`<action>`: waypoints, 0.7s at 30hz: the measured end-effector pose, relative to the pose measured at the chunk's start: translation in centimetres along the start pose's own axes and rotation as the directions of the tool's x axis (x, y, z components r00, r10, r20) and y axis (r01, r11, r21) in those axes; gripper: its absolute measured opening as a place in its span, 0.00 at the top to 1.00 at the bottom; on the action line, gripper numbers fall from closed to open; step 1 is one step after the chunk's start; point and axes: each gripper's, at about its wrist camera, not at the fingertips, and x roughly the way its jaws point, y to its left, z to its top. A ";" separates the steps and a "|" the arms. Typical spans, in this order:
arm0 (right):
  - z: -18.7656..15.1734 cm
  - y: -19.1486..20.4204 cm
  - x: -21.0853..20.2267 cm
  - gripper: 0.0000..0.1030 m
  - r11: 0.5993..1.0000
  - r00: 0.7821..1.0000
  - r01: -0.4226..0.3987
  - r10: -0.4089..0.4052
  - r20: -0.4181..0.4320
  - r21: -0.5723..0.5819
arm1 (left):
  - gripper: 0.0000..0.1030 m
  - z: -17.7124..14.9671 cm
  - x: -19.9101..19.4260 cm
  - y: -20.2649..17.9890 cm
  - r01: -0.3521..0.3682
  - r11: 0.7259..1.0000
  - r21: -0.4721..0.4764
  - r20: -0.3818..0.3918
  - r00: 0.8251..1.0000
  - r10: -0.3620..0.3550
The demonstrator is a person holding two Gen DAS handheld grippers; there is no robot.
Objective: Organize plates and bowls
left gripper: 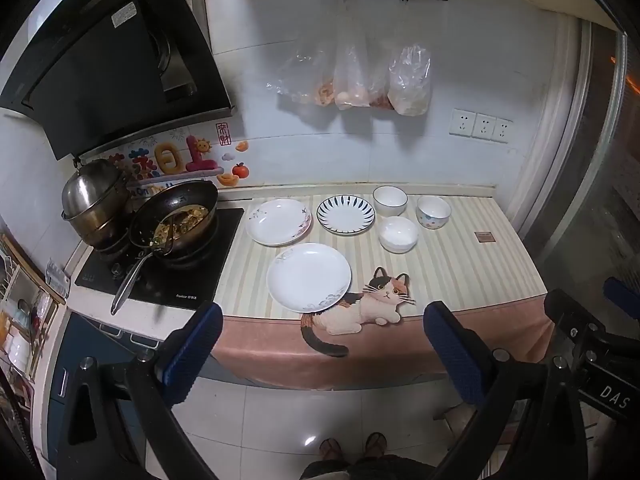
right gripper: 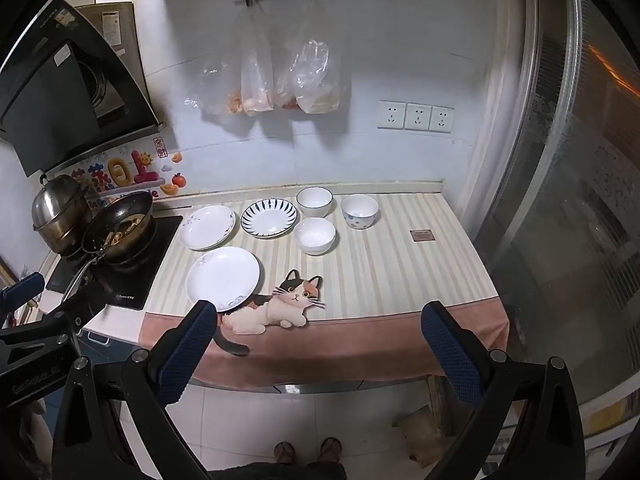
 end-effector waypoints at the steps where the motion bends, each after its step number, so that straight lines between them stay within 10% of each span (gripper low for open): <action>1: 0.0 0.0 0.0 0.00 1.000 1.000 0.000 0.000 0.001 0.000 | 0.00 0.0 0.0 0.0 0.000 1.000 0.001 0.000 1.000 0.000; 21: 1.0 -0.1 -0.3 0.00 1.000 1.000 -0.004 0.004 0.013 0.002 | 0.00 0.5 -0.4 -1.3 0.004 1.000 -0.008 0.006 1.000 -0.004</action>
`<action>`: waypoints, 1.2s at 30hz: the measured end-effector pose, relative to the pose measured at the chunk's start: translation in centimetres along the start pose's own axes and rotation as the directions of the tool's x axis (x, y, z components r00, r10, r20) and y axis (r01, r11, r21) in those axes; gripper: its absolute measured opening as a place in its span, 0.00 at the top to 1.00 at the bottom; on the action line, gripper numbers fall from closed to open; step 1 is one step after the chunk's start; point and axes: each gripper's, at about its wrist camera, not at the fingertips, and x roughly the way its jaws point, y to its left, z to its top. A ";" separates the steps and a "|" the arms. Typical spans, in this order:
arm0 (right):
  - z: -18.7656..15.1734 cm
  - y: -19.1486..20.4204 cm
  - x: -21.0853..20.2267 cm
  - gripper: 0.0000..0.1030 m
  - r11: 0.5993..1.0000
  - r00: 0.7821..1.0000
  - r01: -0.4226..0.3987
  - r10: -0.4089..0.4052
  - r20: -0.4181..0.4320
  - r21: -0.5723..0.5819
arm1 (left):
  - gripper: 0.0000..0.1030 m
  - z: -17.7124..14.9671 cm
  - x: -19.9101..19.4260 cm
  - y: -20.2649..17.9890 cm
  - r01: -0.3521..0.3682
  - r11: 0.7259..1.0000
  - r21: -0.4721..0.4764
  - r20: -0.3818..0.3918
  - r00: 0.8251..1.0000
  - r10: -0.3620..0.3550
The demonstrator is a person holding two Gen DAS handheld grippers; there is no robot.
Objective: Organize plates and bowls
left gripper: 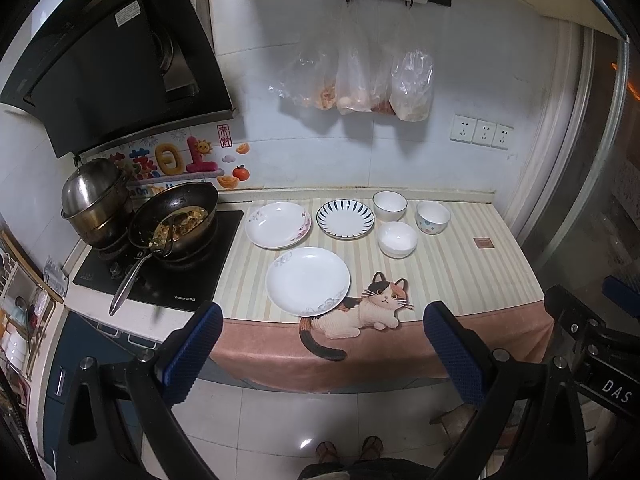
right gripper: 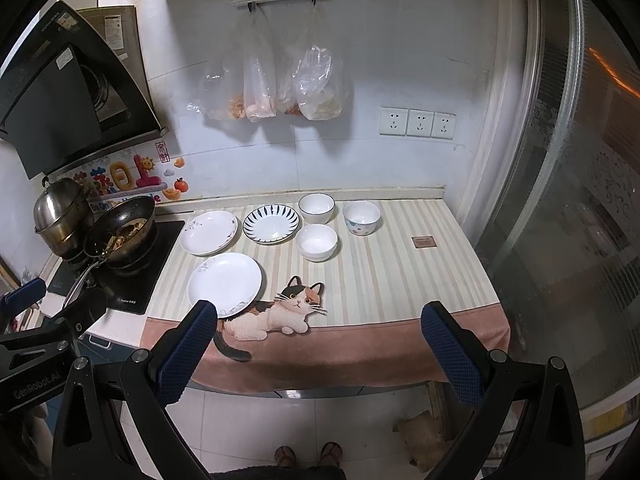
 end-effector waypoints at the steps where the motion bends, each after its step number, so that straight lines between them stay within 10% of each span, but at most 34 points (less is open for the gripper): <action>1: 0.1 0.0 0.0 0.00 1.000 1.000 -0.001 0.001 0.001 0.002 | 0.00 0.1 0.1 0.0 0.001 1.000 0.000 0.000 1.000 -0.001; 36: 0.6 0.8 0.6 0.00 1.000 1.000 -0.007 0.007 0.008 -0.001 | 0.00 2.1 0.2 0.8 0.011 1.000 -0.020 0.013 1.000 -0.010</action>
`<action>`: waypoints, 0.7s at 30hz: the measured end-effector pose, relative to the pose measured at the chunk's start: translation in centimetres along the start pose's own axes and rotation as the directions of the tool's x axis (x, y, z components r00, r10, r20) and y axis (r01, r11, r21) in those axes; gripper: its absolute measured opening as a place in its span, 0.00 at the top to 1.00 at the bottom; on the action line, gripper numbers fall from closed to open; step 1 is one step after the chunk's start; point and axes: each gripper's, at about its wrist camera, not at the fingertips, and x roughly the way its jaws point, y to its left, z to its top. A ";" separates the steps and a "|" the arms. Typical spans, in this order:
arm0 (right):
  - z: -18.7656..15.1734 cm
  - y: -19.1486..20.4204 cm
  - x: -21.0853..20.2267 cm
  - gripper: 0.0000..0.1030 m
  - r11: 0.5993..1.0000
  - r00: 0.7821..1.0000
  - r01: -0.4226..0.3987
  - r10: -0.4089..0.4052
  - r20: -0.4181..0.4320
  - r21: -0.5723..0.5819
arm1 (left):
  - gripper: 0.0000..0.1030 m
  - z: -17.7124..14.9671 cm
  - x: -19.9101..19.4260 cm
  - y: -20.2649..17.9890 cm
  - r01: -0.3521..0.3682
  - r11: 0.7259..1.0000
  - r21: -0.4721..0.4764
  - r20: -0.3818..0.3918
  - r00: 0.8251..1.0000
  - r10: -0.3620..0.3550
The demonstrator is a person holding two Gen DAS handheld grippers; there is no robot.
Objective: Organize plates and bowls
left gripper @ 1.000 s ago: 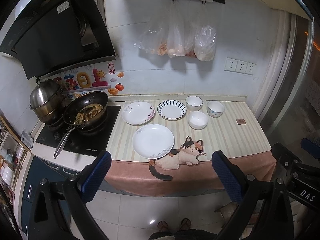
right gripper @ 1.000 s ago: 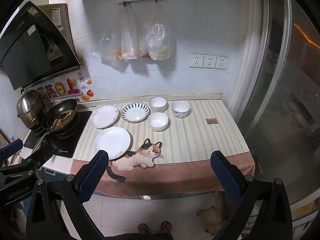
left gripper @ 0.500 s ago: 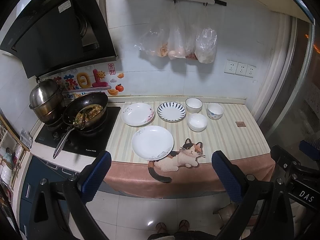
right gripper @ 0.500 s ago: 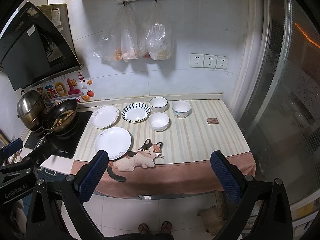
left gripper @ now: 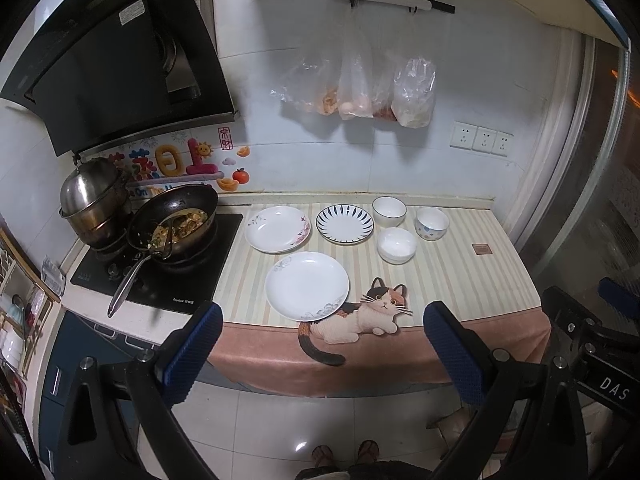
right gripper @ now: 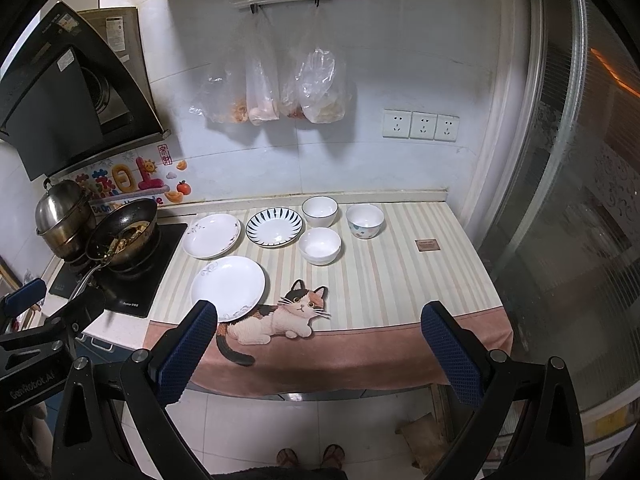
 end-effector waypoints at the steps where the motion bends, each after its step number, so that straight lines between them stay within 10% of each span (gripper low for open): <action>1: 0.0 0.0 0.0 0.00 1.000 1.000 0.001 -0.001 0.002 0.000 | 0.00 -0.1 0.0 0.0 0.001 1.000 0.002 0.001 1.000 -0.001; 21: -0.2 0.3 -0.8 0.00 1.000 1.000 -0.011 0.011 0.014 -0.010 | 0.00 -0.1 -0.3 0.3 0.000 1.000 -0.003 0.013 1.000 0.000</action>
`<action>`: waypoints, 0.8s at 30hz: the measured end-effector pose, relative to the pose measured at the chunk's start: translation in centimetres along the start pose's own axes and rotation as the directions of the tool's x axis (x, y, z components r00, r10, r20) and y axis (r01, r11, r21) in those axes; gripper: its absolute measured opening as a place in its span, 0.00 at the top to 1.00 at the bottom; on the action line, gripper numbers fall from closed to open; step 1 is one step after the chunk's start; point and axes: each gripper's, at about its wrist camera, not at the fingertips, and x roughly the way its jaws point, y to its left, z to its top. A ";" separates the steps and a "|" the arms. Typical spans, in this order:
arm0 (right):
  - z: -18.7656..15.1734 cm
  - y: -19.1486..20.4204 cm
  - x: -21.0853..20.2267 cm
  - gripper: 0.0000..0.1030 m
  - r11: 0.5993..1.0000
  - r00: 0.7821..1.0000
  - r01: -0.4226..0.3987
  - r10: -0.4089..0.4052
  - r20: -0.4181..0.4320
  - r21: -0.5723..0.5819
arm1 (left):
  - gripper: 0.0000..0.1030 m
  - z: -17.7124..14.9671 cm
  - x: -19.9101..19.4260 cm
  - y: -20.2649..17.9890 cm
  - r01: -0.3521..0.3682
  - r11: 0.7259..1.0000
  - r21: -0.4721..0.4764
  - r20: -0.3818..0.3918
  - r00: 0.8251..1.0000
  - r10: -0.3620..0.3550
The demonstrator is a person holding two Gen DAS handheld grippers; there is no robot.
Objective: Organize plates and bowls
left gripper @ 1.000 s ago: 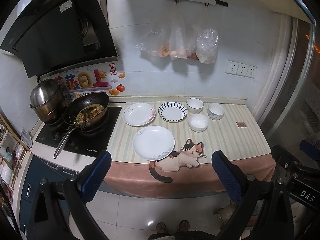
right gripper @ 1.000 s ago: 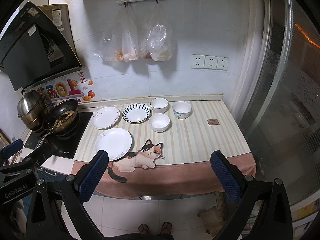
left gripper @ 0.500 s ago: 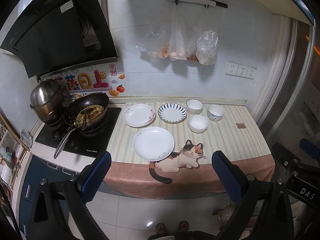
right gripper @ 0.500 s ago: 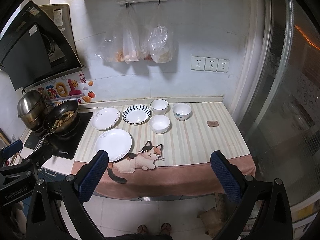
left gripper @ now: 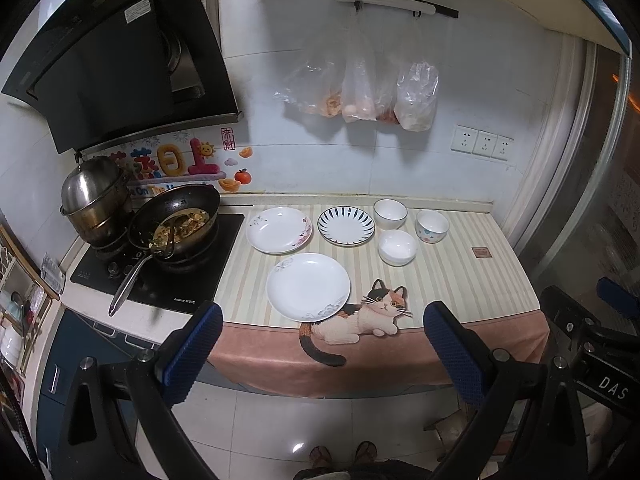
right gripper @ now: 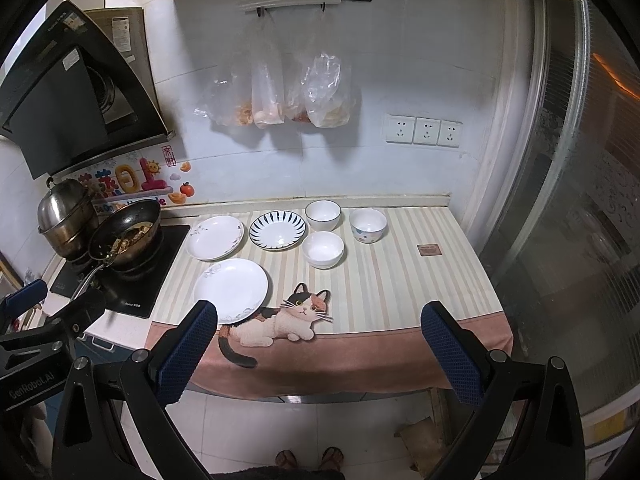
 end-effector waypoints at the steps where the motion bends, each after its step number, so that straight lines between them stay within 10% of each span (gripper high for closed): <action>1: 0.0 0.1 0.0 0.00 1.000 1.000 -0.001 0.001 0.000 0.001 | 0.00 -0.1 0.0 0.0 0.000 1.000 0.001 0.000 1.000 0.000; 12: 0.3 1.3 3.1 0.00 0.999 0.999 -0.040 0.039 0.018 0.031 | 0.00 -0.6 5.0 3.3 -0.018 1.000 -0.019 0.009 1.000 0.018; 24: -1.2 4.0 29.6 0.00 0.976 0.929 -0.201 0.218 -0.300 0.086 | 0.00 -1.2 29.8 11.4 -0.107 0.983 -0.150 -0.289 0.955 0.060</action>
